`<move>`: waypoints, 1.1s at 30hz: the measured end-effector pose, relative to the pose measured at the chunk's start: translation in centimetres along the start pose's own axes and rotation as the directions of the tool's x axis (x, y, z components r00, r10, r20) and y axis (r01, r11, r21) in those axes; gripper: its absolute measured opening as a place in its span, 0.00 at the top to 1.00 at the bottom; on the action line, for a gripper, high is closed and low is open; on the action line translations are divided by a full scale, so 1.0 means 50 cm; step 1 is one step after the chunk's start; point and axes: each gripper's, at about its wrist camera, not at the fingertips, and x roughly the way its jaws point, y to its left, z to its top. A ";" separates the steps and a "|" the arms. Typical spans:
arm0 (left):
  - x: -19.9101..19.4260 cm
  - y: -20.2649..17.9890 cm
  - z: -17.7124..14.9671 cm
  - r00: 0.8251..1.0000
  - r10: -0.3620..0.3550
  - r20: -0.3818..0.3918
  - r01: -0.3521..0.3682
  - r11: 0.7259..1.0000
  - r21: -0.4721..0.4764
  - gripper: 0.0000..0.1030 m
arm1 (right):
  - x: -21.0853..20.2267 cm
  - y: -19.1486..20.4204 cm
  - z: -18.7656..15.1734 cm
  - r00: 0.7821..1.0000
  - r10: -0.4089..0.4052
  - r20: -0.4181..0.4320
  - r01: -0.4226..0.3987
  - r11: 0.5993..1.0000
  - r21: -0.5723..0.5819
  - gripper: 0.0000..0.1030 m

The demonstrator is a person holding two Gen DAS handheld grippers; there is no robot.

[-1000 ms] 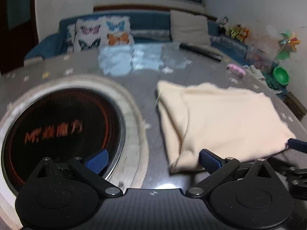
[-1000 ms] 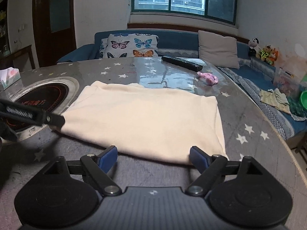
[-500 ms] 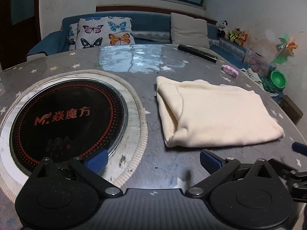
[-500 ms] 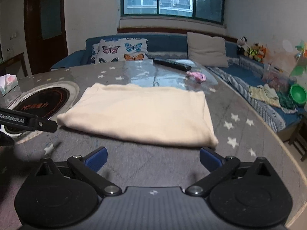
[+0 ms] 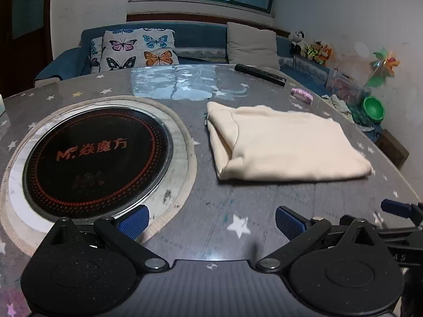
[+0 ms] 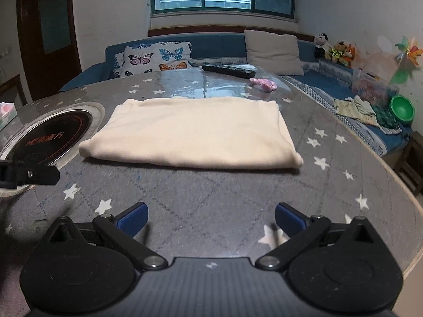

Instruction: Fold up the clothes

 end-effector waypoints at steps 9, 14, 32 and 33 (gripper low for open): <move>-0.029 -0.007 -0.034 1.000 0.014 -0.001 -0.014 0.999 0.033 0.00 | -0.016 0.014 -0.015 1.000 -0.011 -0.004 0.011 1.000 -0.004 0.00; -0.045 -0.015 -0.048 1.000 0.015 0.009 -0.015 0.999 0.045 0.00 | -0.030 0.018 -0.021 1.000 -0.019 0.002 0.019 1.000 -0.007 0.00; -0.069 -0.028 -0.080 0.999 0.013 0.030 -0.016 0.997 0.073 0.00 | -0.051 0.026 -0.045 1.000 -0.022 0.011 0.022 1.000 0.005 0.00; -0.069 -0.029 -0.081 0.999 0.013 0.031 -0.015 0.997 0.074 0.00 | -0.051 0.026 -0.045 1.000 -0.022 0.010 0.022 1.000 0.005 0.00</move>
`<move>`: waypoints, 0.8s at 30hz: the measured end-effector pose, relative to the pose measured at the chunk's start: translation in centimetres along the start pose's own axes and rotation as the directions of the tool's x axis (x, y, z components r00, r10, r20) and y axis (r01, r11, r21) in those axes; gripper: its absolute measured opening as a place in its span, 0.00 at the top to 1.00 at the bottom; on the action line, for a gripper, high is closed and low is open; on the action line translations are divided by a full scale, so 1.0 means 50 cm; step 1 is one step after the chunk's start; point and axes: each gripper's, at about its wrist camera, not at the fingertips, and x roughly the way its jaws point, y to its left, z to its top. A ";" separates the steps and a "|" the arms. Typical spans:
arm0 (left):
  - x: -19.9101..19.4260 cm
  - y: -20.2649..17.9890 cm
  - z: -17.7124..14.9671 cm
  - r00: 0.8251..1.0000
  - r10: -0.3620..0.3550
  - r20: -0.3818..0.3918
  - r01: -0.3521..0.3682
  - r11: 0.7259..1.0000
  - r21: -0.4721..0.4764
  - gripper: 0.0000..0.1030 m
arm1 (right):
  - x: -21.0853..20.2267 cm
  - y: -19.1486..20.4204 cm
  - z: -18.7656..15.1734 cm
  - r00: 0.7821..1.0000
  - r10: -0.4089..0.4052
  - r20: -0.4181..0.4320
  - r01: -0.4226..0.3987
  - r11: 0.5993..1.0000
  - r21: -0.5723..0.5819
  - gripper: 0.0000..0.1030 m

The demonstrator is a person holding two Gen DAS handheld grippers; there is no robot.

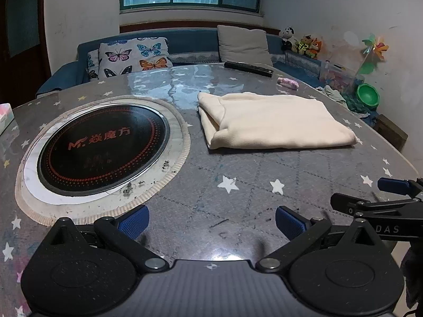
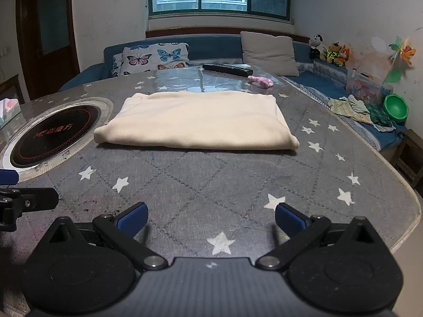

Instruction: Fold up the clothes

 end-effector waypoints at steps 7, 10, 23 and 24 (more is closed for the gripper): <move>0.003 -0.006 -0.004 1.000 -0.006 -0.006 0.006 1.000 0.007 0.00 | 0.003 0.002 -0.003 1.000 0.002 -0.009 -0.002 1.000 0.000 0.00; 0.004 -0.010 -0.007 1.000 -0.008 -0.008 0.008 1.000 0.014 0.00 | 0.004 0.002 -0.003 1.000 0.003 -0.010 -0.003 1.000 0.002 0.00; 0.008 -0.023 -0.016 1.000 -0.017 -0.019 0.017 0.999 0.027 0.00 | 0.008 0.006 -0.010 1.000 0.015 -0.022 -0.015 1.000 0.011 0.00; 0.008 -0.023 -0.016 1.000 -0.017 -0.019 0.018 0.999 0.027 0.00 | 0.008 0.007 -0.010 1.000 0.016 -0.022 -0.016 1.000 0.012 0.00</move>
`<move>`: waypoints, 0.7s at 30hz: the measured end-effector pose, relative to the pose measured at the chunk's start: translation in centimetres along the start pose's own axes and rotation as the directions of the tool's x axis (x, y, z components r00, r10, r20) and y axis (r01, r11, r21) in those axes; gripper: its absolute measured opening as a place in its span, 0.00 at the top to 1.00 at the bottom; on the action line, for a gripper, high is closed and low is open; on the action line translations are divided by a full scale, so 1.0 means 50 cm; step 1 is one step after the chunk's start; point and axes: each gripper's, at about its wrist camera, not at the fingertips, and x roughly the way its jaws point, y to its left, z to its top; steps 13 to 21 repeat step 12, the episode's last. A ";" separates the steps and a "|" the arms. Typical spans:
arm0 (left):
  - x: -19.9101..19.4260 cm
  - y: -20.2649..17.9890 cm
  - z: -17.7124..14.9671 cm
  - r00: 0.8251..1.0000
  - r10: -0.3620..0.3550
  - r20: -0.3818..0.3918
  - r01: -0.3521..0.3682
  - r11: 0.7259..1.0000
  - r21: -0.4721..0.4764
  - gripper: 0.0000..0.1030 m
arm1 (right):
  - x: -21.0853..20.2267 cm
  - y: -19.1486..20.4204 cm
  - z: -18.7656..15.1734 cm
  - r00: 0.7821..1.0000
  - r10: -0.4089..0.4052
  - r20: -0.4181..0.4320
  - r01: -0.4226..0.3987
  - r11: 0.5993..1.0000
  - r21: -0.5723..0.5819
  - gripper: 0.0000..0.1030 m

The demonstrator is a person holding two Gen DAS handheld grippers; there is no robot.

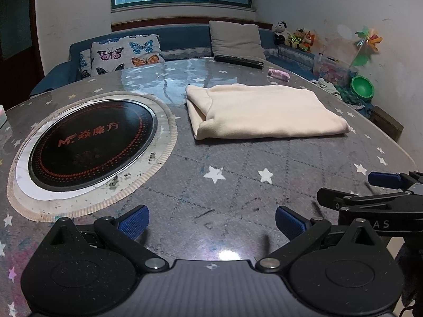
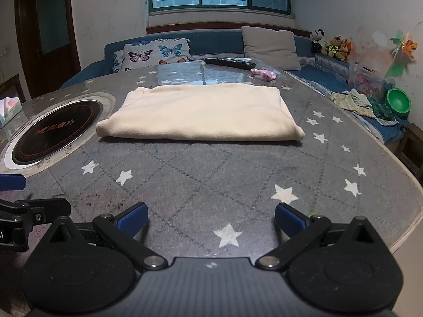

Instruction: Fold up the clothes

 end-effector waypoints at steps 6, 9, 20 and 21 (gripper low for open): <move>0.001 -0.002 -0.002 1.000 0.000 -0.003 0.000 1.000 -0.004 0.00 | 0.000 0.003 -0.003 1.000 0.008 -0.003 -0.008 1.000 0.003 0.00; 0.001 -0.002 -0.003 1.000 0.002 0.000 -0.002 1.000 -0.006 0.00 | 0.000 0.003 -0.003 1.000 0.011 -0.003 -0.011 1.000 0.005 0.00; 0.001 -0.002 -0.003 1.000 0.002 -0.001 -0.002 1.000 -0.007 0.00 | 0.000 0.003 -0.004 1.000 0.011 -0.004 -0.011 1.000 0.007 0.00; 0.001 -0.002 -0.003 1.000 0.002 -0.001 -0.002 1.000 -0.007 0.00 | 0.000 0.003 -0.004 1.000 0.011 -0.004 -0.011 1.000 0.007 0.00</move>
